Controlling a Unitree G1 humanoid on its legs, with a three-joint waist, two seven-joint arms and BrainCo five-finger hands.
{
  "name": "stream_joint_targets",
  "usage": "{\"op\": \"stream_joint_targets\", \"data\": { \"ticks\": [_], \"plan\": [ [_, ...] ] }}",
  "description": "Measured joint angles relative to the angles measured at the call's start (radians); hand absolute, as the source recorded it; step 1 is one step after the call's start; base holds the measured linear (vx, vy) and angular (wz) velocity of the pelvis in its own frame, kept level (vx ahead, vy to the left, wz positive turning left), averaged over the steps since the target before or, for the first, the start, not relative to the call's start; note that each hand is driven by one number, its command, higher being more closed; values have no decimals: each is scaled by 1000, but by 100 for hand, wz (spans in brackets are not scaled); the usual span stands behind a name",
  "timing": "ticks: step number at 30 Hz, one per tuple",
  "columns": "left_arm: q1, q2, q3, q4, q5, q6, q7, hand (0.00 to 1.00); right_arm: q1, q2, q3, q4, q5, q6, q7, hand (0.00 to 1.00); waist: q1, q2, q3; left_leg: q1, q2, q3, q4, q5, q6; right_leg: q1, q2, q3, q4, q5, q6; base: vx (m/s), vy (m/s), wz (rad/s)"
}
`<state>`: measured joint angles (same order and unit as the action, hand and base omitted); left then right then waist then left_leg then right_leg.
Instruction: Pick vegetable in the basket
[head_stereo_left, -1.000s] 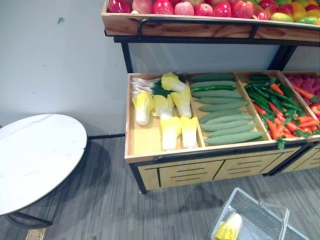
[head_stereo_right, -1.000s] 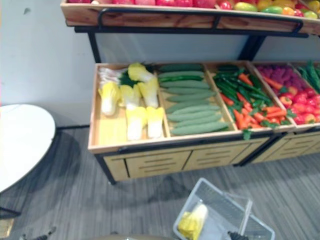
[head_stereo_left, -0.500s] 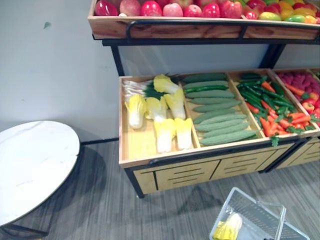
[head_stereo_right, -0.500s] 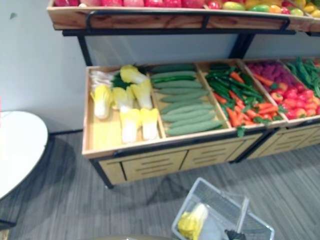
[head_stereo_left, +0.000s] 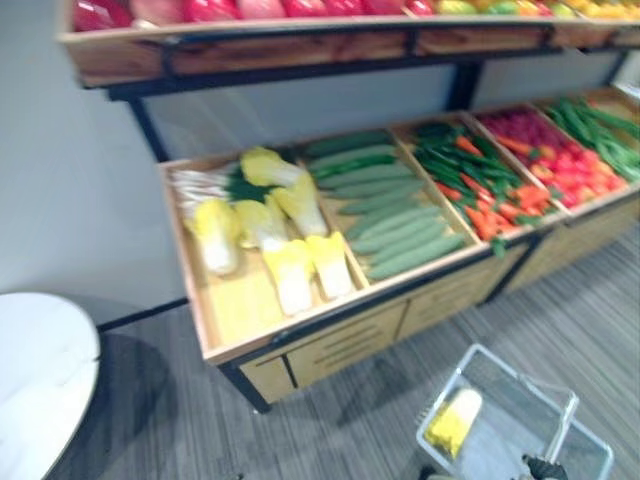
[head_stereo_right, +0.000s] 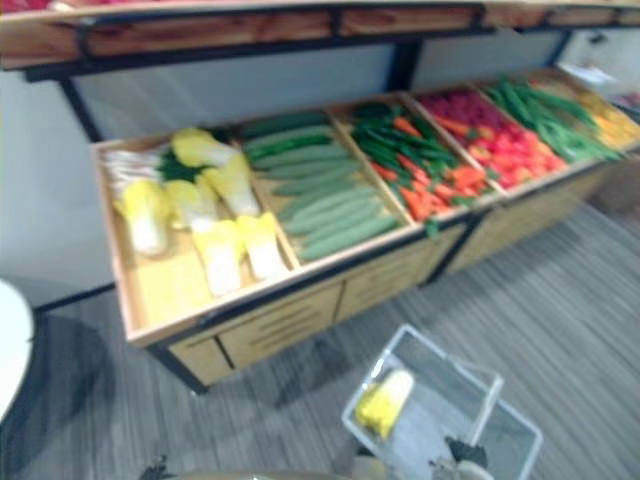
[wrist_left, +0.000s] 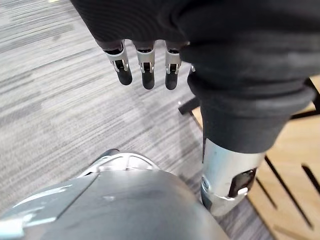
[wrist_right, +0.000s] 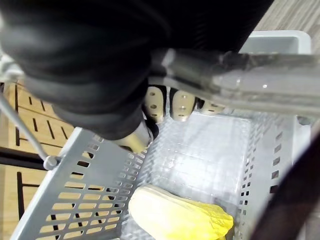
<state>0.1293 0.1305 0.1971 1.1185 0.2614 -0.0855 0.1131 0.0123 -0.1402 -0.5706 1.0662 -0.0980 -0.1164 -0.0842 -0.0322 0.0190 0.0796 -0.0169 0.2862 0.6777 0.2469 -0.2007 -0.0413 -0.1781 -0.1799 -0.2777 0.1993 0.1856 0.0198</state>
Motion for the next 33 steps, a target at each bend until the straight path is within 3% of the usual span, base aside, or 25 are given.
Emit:
{"op": "stream_joint_targets", "data": {
  "ticks": [1, 2, 4, 6, 7, 12, 16, 17, 19, 20, 21, 22, 24, 27, 28, 29, 31, 33],
  "plan": [
    [-5, 0, -8, -18, 4, 0, 1, 0, -11, -6, 1, -7, -1, -2, -4, 100, -2, -17, 18, 40, -26, 59, -41, 13, 7, -6, -51, -151, 196, -142, -38, -144, 141, -112],
    [-6, 0, -12, -23, 7, 0, 1, 0, -13, -12, 1, -5, -1, 1, -7, 100, 0, -22, 23, 59, -35, 92, -55, 16, 11, 4, -79, -222, 270, -194, -56, -122, 140, -134],
    [13, 3, -15, -23, 8, 1, 3, 0, -32, -17, 51, 35, -3, 1, -14, 100, 6, -22, 21, 91, -37, 226, -68, 18, 13, 74, -112, -395, 404, -281, -52, -77, 69, -154],
    [12, 2, -5, -23, 8, 2, 3, 0, -56, -15, 67, 77, -11, 3, -15, 100, 9, -24, 20, 98, -34, 322, -60, 18, 13, 104, -122, -436, 403, -296, -29, -9, -53, -170],
    [12, 0, 7, -22, 8, 3, 2, 0, -75, -16, 66, 89, -11, 5, -18, 100, 9, -31, 26, 102, -26, 376, -38, 18, 14, 111, -106, -432, 337, -314, 0, 18, -88, -170],
    [-26, -35, 38, -21, 15, 5, 3, 0, -57, -40, 39, 88, -10, 15, -22, 100, 3, 15, 33, 142, 14, 503, 19, 25, 4, 118, 2, -368, 137, -334, -24, 15, -210, -126],
    [-59, -49, 38, -11, 26, 0, 5, 0, -33, -38, 41, 88, -10, 16, -30, 100, -8, 18, 31, 160, 70, 544, 136, 31, 5, 121, 47, -295, 52, -337, -28, -15, -148, -90],
    [-63, -49, 39, -11, 26, 0, 9, 0, -31, -37, 62, 87, -9, 16, -31, 100, -19, 15, 34, 160, 116, 540, 224, 32, 7, 130, 60, -276, 31, -341, -33, -116, -80, -70],
    [-60, -50, 43, -14, 25, -1, 20, 0, -25, -37, 86, 87, -8, 14, -32, 100, -18, 9, 38, 150, 181, 444, 378, 62, 21, 157, 85, -223, -3, -345, -42, -110, -66, -82],
    [-59, -42, 48, -19, 25, -2, 27, 0, -19, -37, 112, 84, -8, 9, -35, 100, -8, -12, 51, 91, 197, 282, 472, 85, 37, 184, 89, -175, -29, -347, -45, -40, -17, -99],
    [-56, -42, 43, -28, 25, -12, 38, 0, -19, -41, 131, 76, -9, 2, -38, 100, 4, -13, 52, 24, 130, 72, 469, 21, 7, 184, 74, -125, -34, -346, -43, -43, 28, -103],
    [-55, -45, 40, -38, 25, -17, 41, 0, -18, -44, 135, 71, -9, -1, -38, 100, 7, -13, 52, -4, 83, -37, 438, 3, -12, 182, 68, -102, -39, -339, -34, -33, 77, -101],
    [-26, -47, 19, -54, 24, -27, 51, 0, -16, -43, 149, 68, -9, -17, -37, 100, 14, -13, 52, -34, -78, -340, 220, -31, -45, 178, 56, -19, -57, -325, -14, -38, 149, -111],
    [-3, -52, 2, -55, 25, -36, 59, 0, -3, -39, 180, 40, -8, -26, -37, 100, 30, 2, 52, -43, -156, -591, -14, -21, -54, 143, 80, 80, -68, -317, 16, -34, 183, -107],
    [5, -52, -1, -54, 24, -37, 60, 0, 4, -38, 185, 34, -7, -28, -37, 100, 41, 6, 53, -49, -165, -626, -31, 18, -59, 130, 93, 120, -75, -305, 33, 18, 285, -104],
    [9, -48, 0, -54, 25, -37, 62, 0, 4, -30, 187, 32, -7, -29, -37, 100, 44, 4, 45, -52, -172, -607, -37, 16, -60, 131, 88, 131, -82, -295, 49, 71, 283, -63],
    [11, -23, -5, -51, 28, -37, 63, 0, 32, -2, 185, 5, -7, -38, -36, 100, 35, -38, 42, -37, -215, -571, -71, 14, -44, 131, 46, 153, -110, -266, 84, 101, 223, -25],
    [12, -17, -7, -44, 30, -37, 61, 0, 51, 2, 184, 2, 0, -39, -37, 100, 35, -53, 27, -13, -250, -546, -116, 28, -13, 132, 15, 171, -125, -259, 94, 170, 227, -17]
  ]
}}
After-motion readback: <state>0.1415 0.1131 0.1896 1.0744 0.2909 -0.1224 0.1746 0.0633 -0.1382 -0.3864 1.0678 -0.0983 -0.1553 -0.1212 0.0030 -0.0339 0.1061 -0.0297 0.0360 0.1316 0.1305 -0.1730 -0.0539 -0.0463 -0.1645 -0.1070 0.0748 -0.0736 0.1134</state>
